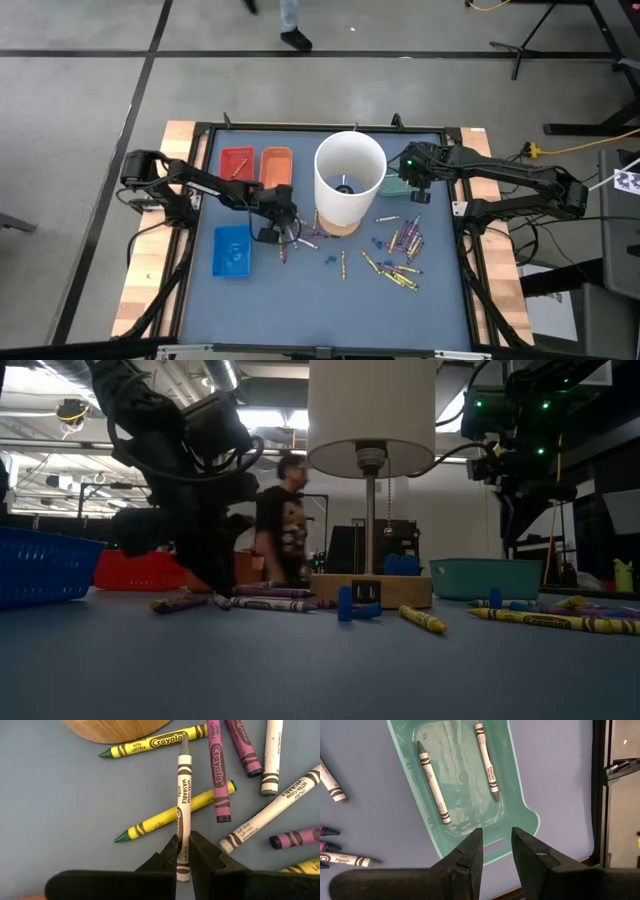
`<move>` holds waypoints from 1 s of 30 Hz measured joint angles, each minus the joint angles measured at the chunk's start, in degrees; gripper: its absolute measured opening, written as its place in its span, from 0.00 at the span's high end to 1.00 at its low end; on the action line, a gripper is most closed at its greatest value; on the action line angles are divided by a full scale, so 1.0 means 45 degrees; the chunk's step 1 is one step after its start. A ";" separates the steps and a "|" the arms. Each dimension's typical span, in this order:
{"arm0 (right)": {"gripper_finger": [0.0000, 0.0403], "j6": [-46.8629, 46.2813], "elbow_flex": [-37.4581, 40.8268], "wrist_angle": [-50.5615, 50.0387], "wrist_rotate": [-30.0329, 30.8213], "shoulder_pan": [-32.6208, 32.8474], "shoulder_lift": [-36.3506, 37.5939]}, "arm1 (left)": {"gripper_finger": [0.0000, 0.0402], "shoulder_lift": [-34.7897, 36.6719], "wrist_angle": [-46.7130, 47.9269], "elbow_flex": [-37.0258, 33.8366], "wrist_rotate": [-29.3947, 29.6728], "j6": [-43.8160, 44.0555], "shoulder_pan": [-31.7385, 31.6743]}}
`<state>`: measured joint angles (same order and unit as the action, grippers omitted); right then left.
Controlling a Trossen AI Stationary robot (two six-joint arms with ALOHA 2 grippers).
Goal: Sort crayons
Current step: Put the gray crayon into the green bin
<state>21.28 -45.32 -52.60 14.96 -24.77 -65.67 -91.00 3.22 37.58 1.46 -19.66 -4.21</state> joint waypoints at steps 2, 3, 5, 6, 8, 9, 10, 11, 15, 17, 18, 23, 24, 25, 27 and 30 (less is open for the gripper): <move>0.75 -0.0056 0.0000 -0.0048 0.0004 0.0010 0.0000 | 0.97 0.0067 -0.0062 0.0000 0.0046 0.0005 0.0019; 0.75 -0.0088 -0.0029 -0.0201 0.0000 0.0014 0.0000 | 0.97 0.0174 0.0087 0.0000 0.0097 0.0005 0.0046; 0.75 -0.0320 -0.0261 -0.0724 -0.0024 0.0010 0.0000 | 0.97 0.0351 0.0064 0.0009 0.0243 0.0005 0.0179; 0.75 -0.0474 -0.0438 -0.0989 -0.0032 0.0010 0.0000 | 0.97 0.0434 0.0045 0.0044 0.0359 0.0000 0.0248; 0.75 -0.0975 -0.0804 -0.1643 -0.0092 0.0015 0.0005 | 0.97 0.0667 0.0111 0.0039 0.0589 0.0000 0.0400; 0.75 -0.1235 -0.0996 -0.1973 -0.0160 0.0015 0.0005 | 0.97 0.0759 0.0064 0.0061 0.0660 0.0000 0.0472; 0.75 -0.1430 -0.1174 -0.2262 -0.0235 0.0015 0.0005 | 0.97 0.0832 0.0057 0.0129 0.0719 0.0002 0.0546; 0.75 -0.1672 -0.1376 -0.2540 -0.0264 0.0015 0.0005 | 0.97 0.0945 0.0056 0.0151 0.0855 0.0015 0.0666; 0.75 -0.2253 -0.1976 -0.3511 -0.0906 0.0015 0.0005 | 0.97 0.1076 0.0017 0.0463 0.0878 0.0014 0.1111; 0.75 -0.2380 -0.2273 -0.3871 -0.1296 0.0015 0.0005 | 0.97 0.1122 0.0144 0.0657 0.0887 0.0006 0.1371; 0.75 -0.2390 -0.2411 -0.4083 -0.1486 0.0015 0.0018 | 0.97 0.1122 0.0062 0.0785 0.0883 0.0005 0.1509; 0.75 -0.2392 -0.3160 -0.4551 -0.1705 0.0015 0.0139 | 0.97 0.1224 0.0135 0.1365 0.0875 0.0005 0.2216; 0.75 -0.2391 -0.3360 -0.4644 -0.1709 0.0015 0.0150 | 0.97 0.1224 0.0160 0.1520 0.0886 0.0005 0.2345; 0.75 -0.2390 -0.3562 -0.4719 -0.1718 0.0015 0.0173 | 0.97 0.1224 0.0181 0.1695 0.0907 0.0005 0.2477; 0.75 -0.2371 -0.4031 -0.4867 -0.1710 0.0015 0.0194 | 0.97 0.1224 0.0172 0.2062 0.0937 0.0000 0.2712; 0.75 -0.2348 -0.4834 -0.4993 -0.1666 0.0015 0.0223 | 0.97 0.1234 0.0178 0.2613 0.1057 0.0000 0.2955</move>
<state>10.71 -67.07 -75.07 7.46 -24.71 -64.66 -85.45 4.02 49.34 6.21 -19.66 9.09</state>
